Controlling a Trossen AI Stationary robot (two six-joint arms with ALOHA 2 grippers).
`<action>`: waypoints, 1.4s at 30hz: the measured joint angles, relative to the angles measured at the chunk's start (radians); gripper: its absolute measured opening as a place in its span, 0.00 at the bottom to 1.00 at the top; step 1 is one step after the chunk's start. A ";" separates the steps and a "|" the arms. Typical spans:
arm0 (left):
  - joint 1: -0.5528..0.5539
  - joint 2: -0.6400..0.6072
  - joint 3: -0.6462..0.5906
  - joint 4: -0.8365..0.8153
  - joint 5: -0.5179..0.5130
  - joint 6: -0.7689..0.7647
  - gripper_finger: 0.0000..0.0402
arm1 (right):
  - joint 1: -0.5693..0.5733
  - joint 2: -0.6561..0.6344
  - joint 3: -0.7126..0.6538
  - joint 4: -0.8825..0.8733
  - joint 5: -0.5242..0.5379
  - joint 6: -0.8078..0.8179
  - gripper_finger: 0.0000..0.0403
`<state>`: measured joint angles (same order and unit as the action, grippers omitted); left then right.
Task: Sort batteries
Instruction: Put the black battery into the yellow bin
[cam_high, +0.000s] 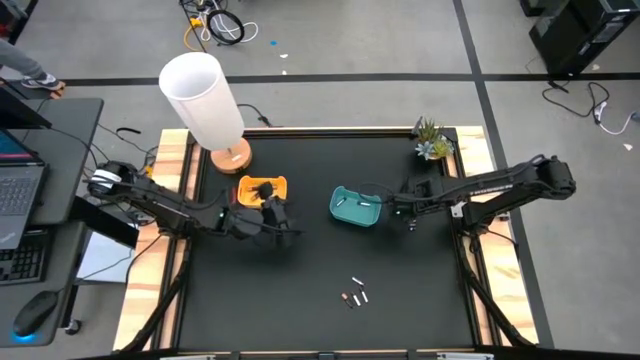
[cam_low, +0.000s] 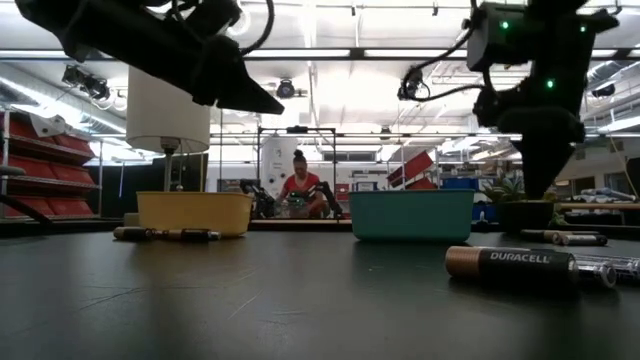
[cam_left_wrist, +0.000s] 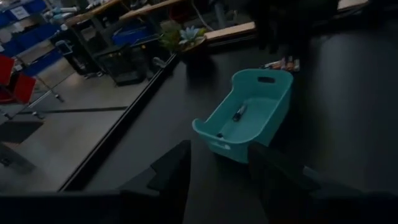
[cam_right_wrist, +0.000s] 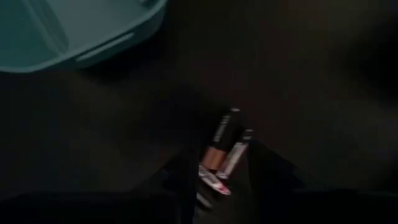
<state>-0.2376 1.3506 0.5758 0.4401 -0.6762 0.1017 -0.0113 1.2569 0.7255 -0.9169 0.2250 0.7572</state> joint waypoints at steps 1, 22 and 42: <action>-0.008 0.000 0.000 0.008 0.000 0.000 0.43 | -0.004 0.002 -0.020 0.031 -0.013 0.000 0.31; -0.147 0.000 0.000 -0.070 0.000 -0.033 0.43 | -0.136 0.157 -0.097 0.222 -0.066 -0.115 0.28; -0.164 -0.089 0.001 -0.294 0.001 -0.137 0.43 | -0.057 0.070 0.024 0.090 -0.004 -0.060 0.06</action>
<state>-0.4015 1.2619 0.5766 0.1456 -0.6756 -0.0356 -0.0683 1.3267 0.7491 -0.8265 0.2212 0.6971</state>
